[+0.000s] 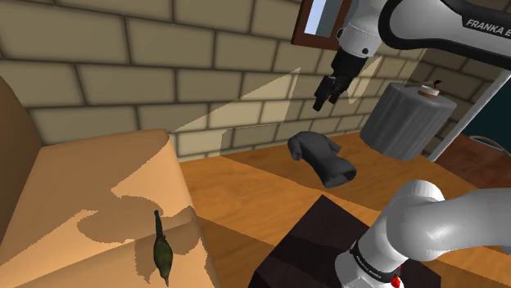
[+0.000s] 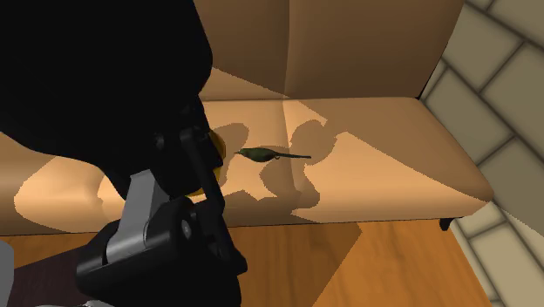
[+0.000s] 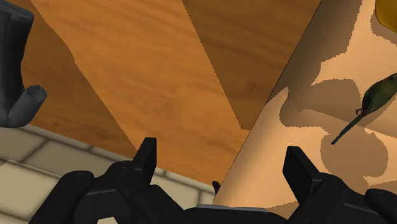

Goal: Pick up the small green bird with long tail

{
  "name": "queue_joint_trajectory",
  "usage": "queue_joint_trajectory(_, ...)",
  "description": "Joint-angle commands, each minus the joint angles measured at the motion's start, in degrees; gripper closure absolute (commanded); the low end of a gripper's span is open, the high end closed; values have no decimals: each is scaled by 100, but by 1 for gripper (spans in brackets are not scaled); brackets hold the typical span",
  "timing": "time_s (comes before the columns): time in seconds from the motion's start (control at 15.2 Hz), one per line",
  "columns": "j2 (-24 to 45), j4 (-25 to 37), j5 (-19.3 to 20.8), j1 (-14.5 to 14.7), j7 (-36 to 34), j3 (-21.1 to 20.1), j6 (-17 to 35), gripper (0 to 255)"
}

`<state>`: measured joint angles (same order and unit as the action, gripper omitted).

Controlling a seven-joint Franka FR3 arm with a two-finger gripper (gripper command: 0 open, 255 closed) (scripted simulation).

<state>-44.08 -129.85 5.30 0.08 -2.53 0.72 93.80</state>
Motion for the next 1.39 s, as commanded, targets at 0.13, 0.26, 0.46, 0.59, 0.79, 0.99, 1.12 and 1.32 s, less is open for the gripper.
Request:
queue_joint_trajectory(0.13, 161, -168, -102, 44, -181, -116, 242, 0)
queue_joint_trajectory(0.26, 348, -312, -203, 89, -359, -233, 488, 0)
queue_joint_trajectory(0.46, 675, -481, -350, 160, -618, -409, 865, 0)
queue_joint_trajectory(0.59, 924, -563, -443, 208, -786, -526, 1120, 0)
queue_joint_trajectory(0.79, 1342, -637, -572, 280, -1033, -700, 1504, 0)
queue_joint_trajectory(0.99, 1810, -651, -684, 347, -1273, -874, 1883, 0)
queue_joint_trajectory(1.12, 2147, -627, -746, 392, -1432, -985, 2130, 0)
queue_joint_trajectory(1.32, 2686, -540, -815, 455, -1669, -1148, 2487, 0)
